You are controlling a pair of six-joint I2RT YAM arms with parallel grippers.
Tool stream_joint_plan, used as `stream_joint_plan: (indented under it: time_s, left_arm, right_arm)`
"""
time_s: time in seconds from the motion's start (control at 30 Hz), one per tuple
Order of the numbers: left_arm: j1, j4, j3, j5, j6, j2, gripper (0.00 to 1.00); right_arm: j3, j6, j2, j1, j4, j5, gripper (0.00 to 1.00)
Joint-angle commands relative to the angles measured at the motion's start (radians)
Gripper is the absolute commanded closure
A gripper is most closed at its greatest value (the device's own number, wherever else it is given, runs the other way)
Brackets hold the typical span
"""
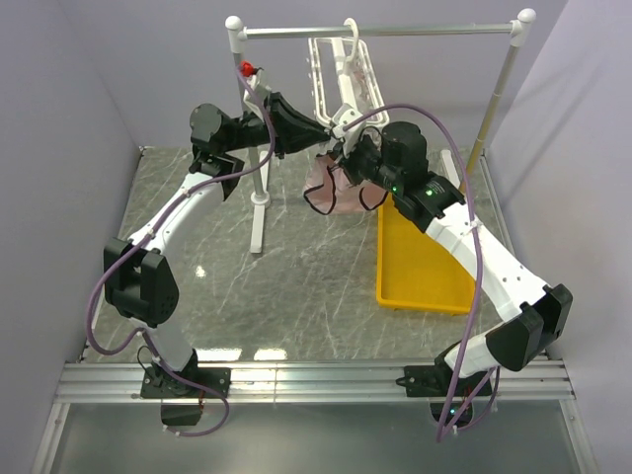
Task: Clip the underwear to the hanger
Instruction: Open the clamp at the hanger, then clamp the underwear onto the hanger.
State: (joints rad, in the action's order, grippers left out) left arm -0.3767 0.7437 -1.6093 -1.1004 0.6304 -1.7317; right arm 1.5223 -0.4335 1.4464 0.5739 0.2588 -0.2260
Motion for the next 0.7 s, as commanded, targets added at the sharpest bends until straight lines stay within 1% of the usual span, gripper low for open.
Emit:
stream_joint_plan:
  time_s: [0.0,0.6,0.67]
  left_arm:
    - [-0.005,0.046,0.009,0.002,-0.006,0.004,1.0]
    - [-0.011,-0.013,0.028,-0.012,-0.083,0.012,1.0]
    - [-0.011,-0.026,0.029,-0.015,-0.101,0.018,0.97]
  right_arm:
    - [0.064,0.033,-0.007,0.006,-0.01,0.01,1.0]
    - [0.116,0.079,-0.011,0.011,0.031,-0.027,1.0]
    - [0.118,0.081,-0.014,0.011,0.031,-0.032,1.0]
